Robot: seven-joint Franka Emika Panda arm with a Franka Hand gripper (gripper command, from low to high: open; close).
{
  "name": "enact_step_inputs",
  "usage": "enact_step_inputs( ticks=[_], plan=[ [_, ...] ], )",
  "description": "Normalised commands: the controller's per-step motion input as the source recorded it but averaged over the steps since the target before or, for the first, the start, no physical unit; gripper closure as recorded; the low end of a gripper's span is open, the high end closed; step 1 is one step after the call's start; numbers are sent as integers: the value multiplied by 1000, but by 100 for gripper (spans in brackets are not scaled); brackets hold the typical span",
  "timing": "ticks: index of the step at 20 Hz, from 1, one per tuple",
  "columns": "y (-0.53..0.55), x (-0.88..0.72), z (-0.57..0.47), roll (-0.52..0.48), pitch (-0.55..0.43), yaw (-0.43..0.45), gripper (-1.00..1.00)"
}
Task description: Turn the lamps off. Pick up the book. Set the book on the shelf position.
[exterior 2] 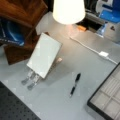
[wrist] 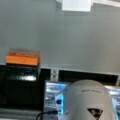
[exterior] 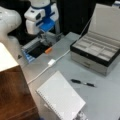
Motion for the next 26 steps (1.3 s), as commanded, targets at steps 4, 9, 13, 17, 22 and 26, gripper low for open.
enact_step_inputs(
  ticks=[4,9,13,17,22,26],
  plan=[
    [32,-352,-203,68,-119,-69,-100],
    [108,-242,-189,63,-124,-65,-100],
    [218,-127,-279,70,-164,-72,-100],
    [237,-79,-318,49,-180,-56,-100],
    [202,-37,-328,27,-152,-30,-100],
    [149,-50,-322,26,-94,-35,-100]
  ],
)
